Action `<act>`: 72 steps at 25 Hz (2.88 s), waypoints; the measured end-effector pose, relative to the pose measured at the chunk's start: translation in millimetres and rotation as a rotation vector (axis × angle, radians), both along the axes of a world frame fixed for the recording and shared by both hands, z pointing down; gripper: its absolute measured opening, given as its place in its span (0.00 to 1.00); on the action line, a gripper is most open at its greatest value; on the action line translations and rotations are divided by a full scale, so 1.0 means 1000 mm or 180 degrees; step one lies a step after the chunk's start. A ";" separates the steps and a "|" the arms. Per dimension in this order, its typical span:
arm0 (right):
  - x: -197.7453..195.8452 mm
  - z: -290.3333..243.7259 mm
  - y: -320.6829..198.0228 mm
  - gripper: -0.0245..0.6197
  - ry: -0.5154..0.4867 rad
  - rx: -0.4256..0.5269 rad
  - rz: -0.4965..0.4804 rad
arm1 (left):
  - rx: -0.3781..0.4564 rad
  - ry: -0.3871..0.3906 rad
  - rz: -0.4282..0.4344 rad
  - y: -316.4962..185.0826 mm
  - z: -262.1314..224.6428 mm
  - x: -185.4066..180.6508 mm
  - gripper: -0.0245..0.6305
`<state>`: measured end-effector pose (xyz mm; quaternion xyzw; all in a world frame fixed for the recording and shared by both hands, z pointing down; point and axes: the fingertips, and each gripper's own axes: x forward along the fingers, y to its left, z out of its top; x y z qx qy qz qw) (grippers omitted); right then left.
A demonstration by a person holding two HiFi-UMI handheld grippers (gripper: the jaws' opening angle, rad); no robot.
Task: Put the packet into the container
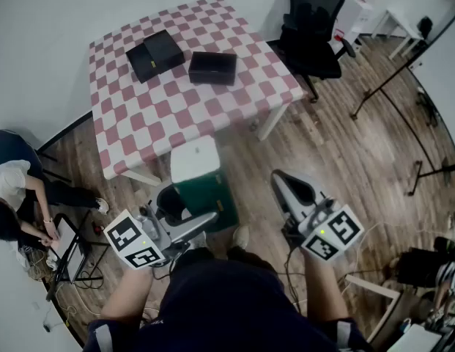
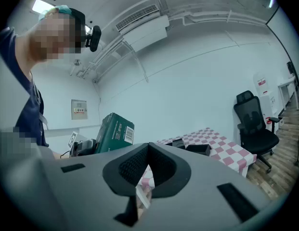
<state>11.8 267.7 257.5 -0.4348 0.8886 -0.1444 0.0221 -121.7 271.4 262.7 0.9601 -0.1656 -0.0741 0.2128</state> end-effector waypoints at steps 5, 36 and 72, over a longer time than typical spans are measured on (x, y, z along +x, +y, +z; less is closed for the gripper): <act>-0.004 0.003 -0.005 0.06 0.0036 0.0000 -0.0014 | -0.0016 -0.0011 -0.0012 -0.005 0.004 -0.002 0.66; 0.101 0.038 -0.027 0.06 -0.0124 -0.0170 -0.0026 | -0.0160 -0.0138 -0.0442 -0.040 0.040 0.070 0.65; 0.015 0.073 -0.347 0.06 -0.0022 -0.0494 0.0449 | -0.0081 -0.0385 0.0026 -0.401 0.067 -0.010 0.65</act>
